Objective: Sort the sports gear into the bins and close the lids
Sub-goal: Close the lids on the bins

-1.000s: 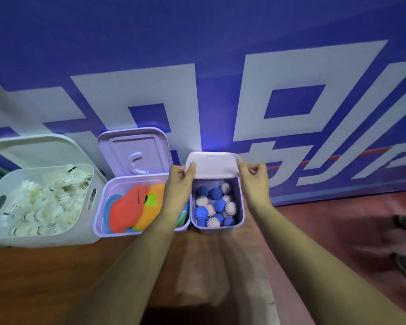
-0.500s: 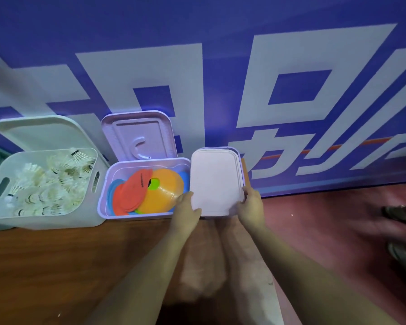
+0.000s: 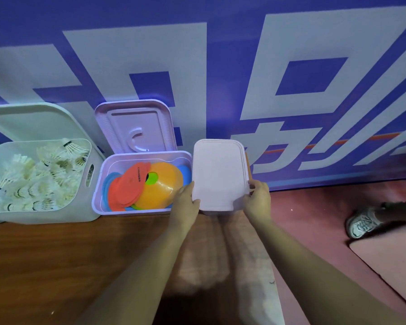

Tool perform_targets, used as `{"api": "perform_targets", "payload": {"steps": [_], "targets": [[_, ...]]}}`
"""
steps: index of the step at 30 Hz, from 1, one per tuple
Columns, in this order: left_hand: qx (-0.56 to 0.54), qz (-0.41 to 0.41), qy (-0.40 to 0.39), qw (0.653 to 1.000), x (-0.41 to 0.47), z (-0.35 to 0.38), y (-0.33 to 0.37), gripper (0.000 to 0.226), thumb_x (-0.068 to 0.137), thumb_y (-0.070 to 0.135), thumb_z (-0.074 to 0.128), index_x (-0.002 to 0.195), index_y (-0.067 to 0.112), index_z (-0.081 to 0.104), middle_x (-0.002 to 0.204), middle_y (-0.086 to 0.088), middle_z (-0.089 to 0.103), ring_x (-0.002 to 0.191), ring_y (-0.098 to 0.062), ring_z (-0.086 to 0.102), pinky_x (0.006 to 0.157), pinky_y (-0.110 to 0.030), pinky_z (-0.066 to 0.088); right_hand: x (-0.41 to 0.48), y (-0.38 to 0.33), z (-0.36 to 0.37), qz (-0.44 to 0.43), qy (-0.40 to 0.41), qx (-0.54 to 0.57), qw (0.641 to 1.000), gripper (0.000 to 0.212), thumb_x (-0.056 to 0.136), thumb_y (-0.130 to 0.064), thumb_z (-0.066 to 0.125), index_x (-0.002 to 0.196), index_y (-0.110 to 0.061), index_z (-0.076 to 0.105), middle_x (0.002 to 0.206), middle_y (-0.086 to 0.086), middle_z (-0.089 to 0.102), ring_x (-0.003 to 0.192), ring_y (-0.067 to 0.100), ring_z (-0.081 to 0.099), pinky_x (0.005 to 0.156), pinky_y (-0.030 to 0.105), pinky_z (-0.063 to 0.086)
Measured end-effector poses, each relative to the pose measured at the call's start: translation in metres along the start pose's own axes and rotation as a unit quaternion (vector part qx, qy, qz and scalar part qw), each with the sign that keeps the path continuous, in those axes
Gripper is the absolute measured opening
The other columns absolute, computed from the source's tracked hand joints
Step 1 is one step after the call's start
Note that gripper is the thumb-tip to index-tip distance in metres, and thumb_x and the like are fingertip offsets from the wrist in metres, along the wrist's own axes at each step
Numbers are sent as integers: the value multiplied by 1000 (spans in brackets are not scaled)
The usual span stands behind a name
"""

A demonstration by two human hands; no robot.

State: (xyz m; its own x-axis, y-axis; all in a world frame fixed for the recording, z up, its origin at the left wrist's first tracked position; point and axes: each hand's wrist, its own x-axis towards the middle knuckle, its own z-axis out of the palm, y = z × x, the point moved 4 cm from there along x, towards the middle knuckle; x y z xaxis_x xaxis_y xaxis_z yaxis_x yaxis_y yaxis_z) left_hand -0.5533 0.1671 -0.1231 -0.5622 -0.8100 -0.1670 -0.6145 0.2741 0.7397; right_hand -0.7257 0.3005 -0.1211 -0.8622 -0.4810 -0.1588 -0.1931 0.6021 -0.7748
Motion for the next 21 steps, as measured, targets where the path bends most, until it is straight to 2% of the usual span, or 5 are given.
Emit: {"api": "perform_targets", "payload": {"steps": [4,8,11,15,21], "targets": [[13,2,4,1000,3,4,1,57,87,5,60,142,11,46,140,-6,52,127,-25,48,107,-42,41,5,2,-4,-19,0,2,1000,46,79,11,46,121,-5,60,112,6,48,99,28,55,91,38,49],[35,-11,-11,999,8,5,4,57,89,4,60,143,8,43,143,-9,46,130,-25,45,110,-36,36,10,9,2,7,-19,2,1000,46,78,8,48,120,-7,58,112,5,49,101,28,55,92,41,50],[31,-32,-19,999,10,5,0,59,88,8,64,143,11,43,138,-10,46,122,-26,52,107,-38,41,13,13,9,22,-34,23,999,42,84,-3,56,125,-12,51,119,9,56,104,27,57,91,44,51],[29,-31,-9,999,9,6,-3,57,87,9,65,141,12,47,126,-10,52,111,-26,58,101,-40,46,20,16,11,30,-30,26,999,33,92,-9,58,124,-13,48,120,9,62,106,29,59,84,36,49],[29,-16,1,999,7,10,-3,57,88,10,65,142,11,46,125,-10,51,110,-27,56,101,-39,45,23,17,11,-4,-24,-3,1000,45,91,-7,58,135,-16,52,122,7,63,109,27,60,93,40,51]]}}
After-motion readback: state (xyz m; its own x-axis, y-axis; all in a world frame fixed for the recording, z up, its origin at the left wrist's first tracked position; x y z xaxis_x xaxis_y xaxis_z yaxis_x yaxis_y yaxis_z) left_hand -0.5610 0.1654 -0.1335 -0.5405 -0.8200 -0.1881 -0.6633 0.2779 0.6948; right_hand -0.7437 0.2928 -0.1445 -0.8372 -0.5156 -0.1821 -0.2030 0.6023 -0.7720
